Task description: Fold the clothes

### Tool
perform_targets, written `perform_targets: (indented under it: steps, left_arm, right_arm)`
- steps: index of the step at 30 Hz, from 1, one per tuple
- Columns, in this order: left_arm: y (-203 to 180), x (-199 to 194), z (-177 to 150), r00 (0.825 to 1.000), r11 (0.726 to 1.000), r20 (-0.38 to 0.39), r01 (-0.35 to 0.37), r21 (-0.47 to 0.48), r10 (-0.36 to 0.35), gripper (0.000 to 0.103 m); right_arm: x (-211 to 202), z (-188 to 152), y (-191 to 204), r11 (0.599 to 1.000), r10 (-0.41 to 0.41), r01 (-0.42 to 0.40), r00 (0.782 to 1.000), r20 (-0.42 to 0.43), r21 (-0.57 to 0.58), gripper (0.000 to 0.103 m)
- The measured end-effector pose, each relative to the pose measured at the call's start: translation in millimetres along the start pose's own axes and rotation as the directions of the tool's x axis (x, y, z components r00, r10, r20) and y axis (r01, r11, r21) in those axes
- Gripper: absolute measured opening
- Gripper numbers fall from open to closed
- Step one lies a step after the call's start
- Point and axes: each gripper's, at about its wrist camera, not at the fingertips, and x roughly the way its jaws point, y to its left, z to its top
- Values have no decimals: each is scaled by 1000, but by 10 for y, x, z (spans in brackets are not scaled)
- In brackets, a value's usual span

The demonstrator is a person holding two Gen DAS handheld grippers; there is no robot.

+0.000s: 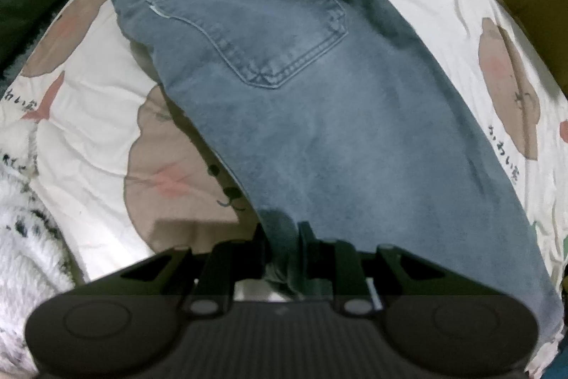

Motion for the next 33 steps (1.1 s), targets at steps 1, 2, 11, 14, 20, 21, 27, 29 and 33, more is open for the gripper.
perform_targets:
  steps: [1, 2, 11, 14, 20, 21, 27, 29, 33]
  left_arm:
    - [0, -5, 4, 1000, 1000, 0, 0, 2, 0, 19]
    - [-1, -9, 8, 1000, 1000, 0, -1, 4, 1, 19]
    - [-5, 31, 23, 1000, 1000, -3, -16, 10, 16, 19]
    - [-19, 38, 22, 1000, 1000, -4, -21, 16, 21, 19]
    - [-2, 33, 26, 1000, 1000, -3, -11, 21, 11, 20]
    - [14, 36, 44, 1000, 1000, -5, -9, 30, 9, 20]
    - [26, 57, 13, 1000, 1000, -1, -10, 26, 10, 20]
    - [27, 51, 9, 1000, 1000, 0, -7, 29, 7, 20]
    - [33, 21, 8, 1000, 999, 4, 6, 38, -6, 20]
  right_arm:
    - [-13, -6, -39, 1000, 1, -1, 1000, 3, 15, 43]
    - [-26, -11, -79, 1000, 2, -2, 1000, 7, 30, 43]
    - [-39, 126, -48, 1000, 13, -13, 999, -49, 4, 51]
    - [-34, 190, -2, 1000, 15, -17, 997, -75, -19, 49]
    - [-23, 299, 97, 998, 7, -16, 991, -131, -64, 23]
    - [-20, 303, 118, 998, -3, -7, 990, -142, -70, 23]
    - [0, 328, 244, 993, -69, 47, 975, -210, -111, 28]
    - [30, 346, 188, 992, -88, 68, 974, -207, -102, 28]
    - [63, 307, 289, 983, -106, 66, 967, -232, -172, 21]
